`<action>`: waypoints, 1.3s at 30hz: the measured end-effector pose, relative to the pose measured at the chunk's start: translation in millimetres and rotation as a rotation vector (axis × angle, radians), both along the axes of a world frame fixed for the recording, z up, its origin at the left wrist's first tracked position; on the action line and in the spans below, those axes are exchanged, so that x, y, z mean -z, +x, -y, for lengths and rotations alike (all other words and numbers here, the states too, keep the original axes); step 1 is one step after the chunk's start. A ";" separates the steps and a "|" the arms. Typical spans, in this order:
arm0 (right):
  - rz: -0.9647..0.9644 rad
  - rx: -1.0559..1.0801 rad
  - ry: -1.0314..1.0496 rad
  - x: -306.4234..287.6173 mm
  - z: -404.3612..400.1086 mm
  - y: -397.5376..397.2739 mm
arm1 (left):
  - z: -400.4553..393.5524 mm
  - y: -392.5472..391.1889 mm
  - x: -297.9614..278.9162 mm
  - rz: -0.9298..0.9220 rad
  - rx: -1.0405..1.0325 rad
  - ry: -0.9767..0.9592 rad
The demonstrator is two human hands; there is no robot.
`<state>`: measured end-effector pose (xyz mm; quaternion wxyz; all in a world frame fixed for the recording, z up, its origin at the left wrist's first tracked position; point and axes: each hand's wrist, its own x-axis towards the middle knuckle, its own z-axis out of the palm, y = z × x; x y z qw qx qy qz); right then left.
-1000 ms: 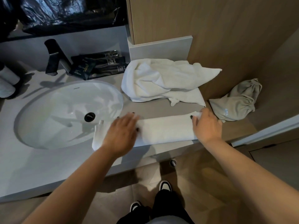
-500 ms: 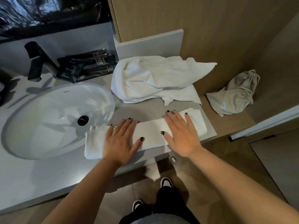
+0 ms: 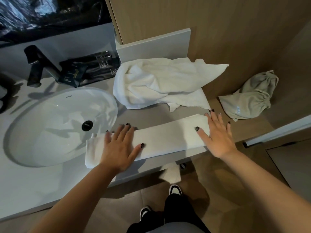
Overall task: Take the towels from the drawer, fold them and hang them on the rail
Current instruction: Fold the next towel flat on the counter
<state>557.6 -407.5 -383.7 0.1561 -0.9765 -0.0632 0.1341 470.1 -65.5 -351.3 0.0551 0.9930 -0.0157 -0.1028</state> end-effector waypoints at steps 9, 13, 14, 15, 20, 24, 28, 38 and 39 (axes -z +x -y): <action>-0.033 0.132 0.157 -4.8 2.1 -1.9 | 106.1 46.6 -3.6 0.015 0.043 -0.197; -0.106 0.405 0.418 -3.0 11.0 -11.9 | 119.2 69.3 -6.7 -0.215 -0.169 -0.315; -0.110 0.457 0.475 -2.9 12.3 -14.7 | 121.7 74.5 -7.3 -0.262 -0.217 -0.362; -0.104 0.494 0.516 -3.3 12.8 -17.3 | 124.1 78.3 -7.5 -0.296 -0.247 -0.404; 0.000 0.537 0.511 -10.4 10.0 -32.9 | 133.6 61.7 -0.9 -0.141 -0.234 -0.496; 0.032 0.571 0.539 -25.8 14.6 -40.9 | 139.8 29.1 0.8 -0.045 -0.263 -0.665; -0.120 0.582 0.968 -43.8 20.9 -56.5 | 155.4 9.1 -10.0 0.049 -0.271 -0.846; -0.088 0.290 1.093 -99.5 -14.3 -161.6 | 147.0 -63.9 -70.2 0.066 -0.519 -1.610; -0.037 0.263 1.088 -110.1 -17.7 -170.2 | 143.6 -72.4 -79.8 0.062 -0.533 -1.647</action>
